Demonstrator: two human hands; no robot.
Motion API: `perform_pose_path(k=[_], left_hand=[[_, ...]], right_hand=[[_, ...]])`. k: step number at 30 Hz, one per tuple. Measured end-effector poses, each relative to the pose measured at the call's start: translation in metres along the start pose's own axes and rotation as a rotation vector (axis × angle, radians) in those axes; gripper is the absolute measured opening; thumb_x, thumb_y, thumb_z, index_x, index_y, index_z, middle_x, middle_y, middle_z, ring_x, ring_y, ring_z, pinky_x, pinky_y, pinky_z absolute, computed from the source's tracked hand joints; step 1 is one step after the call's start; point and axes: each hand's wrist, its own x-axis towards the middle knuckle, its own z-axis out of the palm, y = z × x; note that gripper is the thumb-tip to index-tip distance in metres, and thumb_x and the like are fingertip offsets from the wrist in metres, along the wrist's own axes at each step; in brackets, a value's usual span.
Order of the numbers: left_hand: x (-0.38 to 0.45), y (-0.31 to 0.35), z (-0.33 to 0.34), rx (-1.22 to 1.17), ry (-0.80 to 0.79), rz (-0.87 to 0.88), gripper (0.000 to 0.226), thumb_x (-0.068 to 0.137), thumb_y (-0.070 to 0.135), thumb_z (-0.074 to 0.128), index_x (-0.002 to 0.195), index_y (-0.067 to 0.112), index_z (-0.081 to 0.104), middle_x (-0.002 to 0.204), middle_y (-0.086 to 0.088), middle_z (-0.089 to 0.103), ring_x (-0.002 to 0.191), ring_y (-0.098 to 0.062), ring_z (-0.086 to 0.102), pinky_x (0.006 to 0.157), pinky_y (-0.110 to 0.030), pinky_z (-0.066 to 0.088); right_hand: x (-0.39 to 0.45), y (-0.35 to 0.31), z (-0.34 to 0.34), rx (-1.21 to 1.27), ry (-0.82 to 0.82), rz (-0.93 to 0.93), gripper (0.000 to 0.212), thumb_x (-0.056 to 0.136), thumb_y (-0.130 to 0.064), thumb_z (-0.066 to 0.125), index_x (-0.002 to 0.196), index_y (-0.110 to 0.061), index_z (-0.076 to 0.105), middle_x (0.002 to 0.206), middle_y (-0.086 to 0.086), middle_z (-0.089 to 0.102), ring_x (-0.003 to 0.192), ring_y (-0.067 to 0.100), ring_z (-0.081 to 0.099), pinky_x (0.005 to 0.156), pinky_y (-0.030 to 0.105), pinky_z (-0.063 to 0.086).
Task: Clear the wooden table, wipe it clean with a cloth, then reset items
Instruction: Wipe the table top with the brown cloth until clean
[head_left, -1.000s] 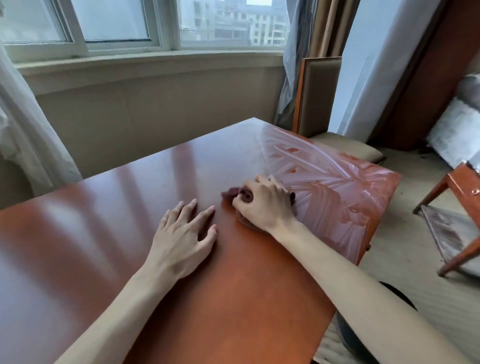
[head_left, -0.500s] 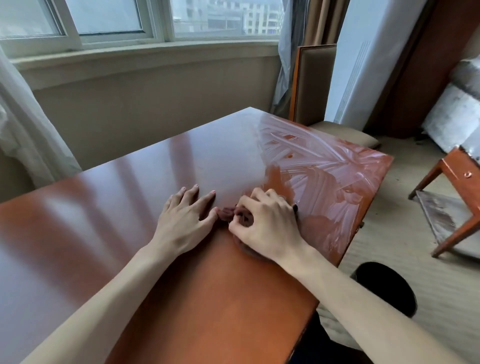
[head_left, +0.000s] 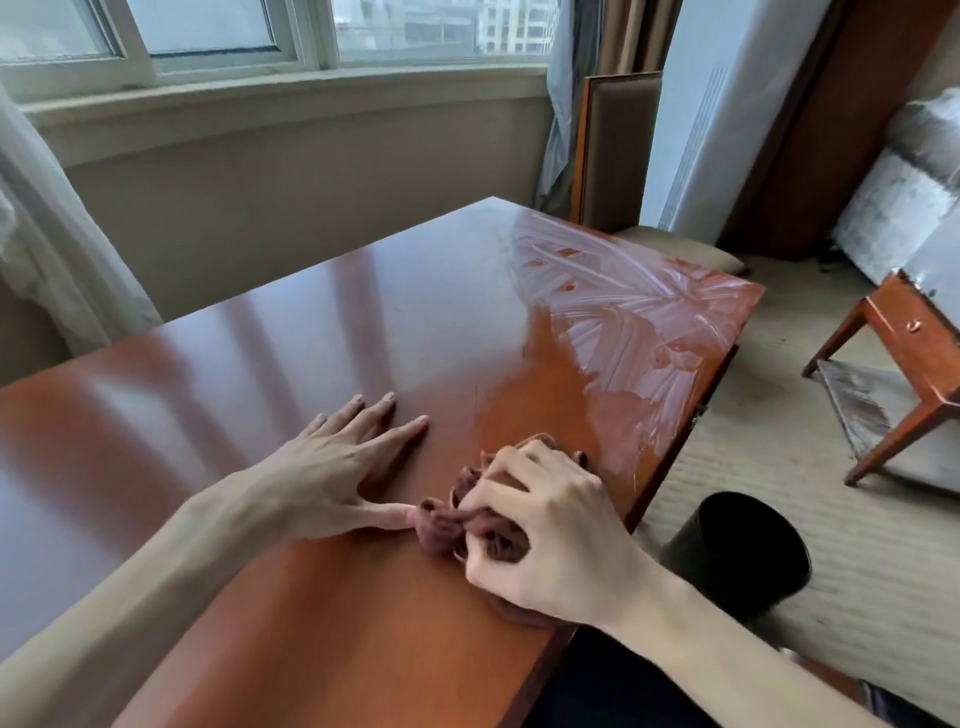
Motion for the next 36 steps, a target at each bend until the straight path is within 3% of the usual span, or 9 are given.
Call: perform_pose_path(k=[3, 7, 11, 13, 18, 24, 29, 34, 36], left_hand=[[-0.001, 0.004, -0.006, -0.019, -0.019, -0.023, 0.106, 0.061, 0.102, 0.032, 0.149, 0.063, -0.012, 0.167, 0.012, -0.017, 0.154, -0.016, -0.016, 0.124, -0.039, 0.004], [-0.003, 0.005, -0.008, -0.051, -0.02, -0.026, 0.11, 0.052, 0.106, 0.03, 0.147, 0.066, -0.009, 0.166, 0.016, -0.015, 0.154, -0.013, -0.014, 0.123, -0.041, 0.01], [-0.002, 0.008, -0.008, -0.037, -0.015, -0.036, 0.104, 0.062, 0.099, 0.04, 0.149, 0.064, -0.004, 0.167, 0.015, -0.014, 0.154, -0.013, -0.014, 0.123, -0.04, 0.009], [-0.002, 0.006, -0.009, -0.046, -0.017, -0.032, 0.106, 0.059, 0.101, 0.039, 0.149, 0.064, -0.004, 0.167, 0.015, -0.013, 0.154, -0.013, -0.014, 0.123, -0.04, 0.01], [0.002, 0.002, -0.007, -0.027, -0.029, -0.016, 0.11, 0.047, 0.111, 0.023, 0.143, 0.069, -0.013, 0.167, 0.013, -0.017, 0.154, -0.015, -0.015, 0.127, -0.043, 0.006], [0.003, 0.003, -0.008, -0.019, -0.039, -0.014, 0.112, 0.048, 0.11, 0.022, 0.145, 0.067, -0.015, 0.166, 0.012, -0.019, 0.154, -0.016, -0.016, 0.126, -0.041, 0.005], [0.001, 0.004, -0.013, -0.046, -0.042, -0.031, 0.111, 0.051, 0.109, 0.023, 0.149, 0.064, -0.007, 0.168, 0.012, -0.012, 0.155, -0.016, -0.011, 0.126, -0.043, 0.011], [0.021, 0.023, -0.009, -0.014, 0.16, -0.08, 0.11, 0.055, 0.102, 0.001, 0.155, 0.056, 0.004, 0.169, 0.002, -0.002, 0.156, -0.023, -0.003, 0.125, -0.048, 0.014], [0.031, 0.028, -0.006, -0.028, 0.177, -0.102, 0.108, 0.057, 0.099, -0.002, 0.155, 0.055, 0.005, 0.17, 0.001, 0.0, 0.156, -0.024, 0.0, 0.125, -0.048, 0.015]], right_hand=[[0.026, 0.042, -0.011, -0.124, 0.04, 0.023, 0.023, 0.08, -0.049, 0.061, 0.09, -0.031, 0.072, 0.092, -0.012, 0.062, 0.093, 0.016, 0.058, 0.078, 0.035, 0.053], [0.07, 0.079, -0.007, -0.225, 0.153, 0.358, 0.029, 0.081, -0.054, 0.057, 0.091, -0.03, 0.071, 0.091, -0.007, 0.061, 0.094, 0.025, 0.059, 0.078, 0.036, 0.051], [0.002, 0.029, -0.007, -0.084, 0.034, 0.075, 0.021, 0.079, -0.046, 0.062, 0.09, -0.031, 0.072, 0.092, -0.012, 0.062, 0.089, 0.016, 0.057, 0.08, 0.03, 0.049], [0.006, 0.051, -0.019, -0.087, 0.016, 0.075, 0.021, 0.079, -0.046, 0.063, 0.092, -0.032, 0.072, 0.093, -0.013, 0.063, 0.092, 0.015, 0.059, 0.079, 0.031, 0.052], [0.064, 0.116, -0.022, -0.271, 0.211, 0.45, 0.029, 0.082, -0.052, 0.062, 0.092, -0.026, 0.071, 0.091, -0.003, 0.061, 0.095, 0.028, 0.059, 0.078, 0.037, 0.048], [0.007, 0.073, -0.018, -0.09, 0.07, 0.121, 0.022, 0.079, -0.047, 0.062, 0.091, -0.032, 0.073, 0.091, -0.013, 0.063, 0.089, 0.014, 0.057, 0.078, 0.029, 0.05], [0.07, 0.129, -0.019, -0.251, 0.251, 0.504, 0.03, 0.082, -0.052, 0.06, 0.09, -0.026, 0.071, 0.094, -0.002, 0.062, 0.096, 0.027, 0.057, 0.081, 0.038, 0.048], [0.028, 0.059, 0.001, -0.121, 0.072, 0.128, 0.026, 0.078, -0.051, 0.058, 0.089, -0.031, 0.071, 0.09, -0.01, 0.061, 0.088, 0.018, 0.056, 0.079, 0.032, 0.048], [0.061, 0.081, -0.003, -0.115, 0.062, 0.149, 0.027, 0.079, -0.051, 0.059, 0.09, -0.031, 0.072, 0.093, -0.007, 0.065, 0.093, 0.021, 0.061, 0.081, 0.034, 0.053]])
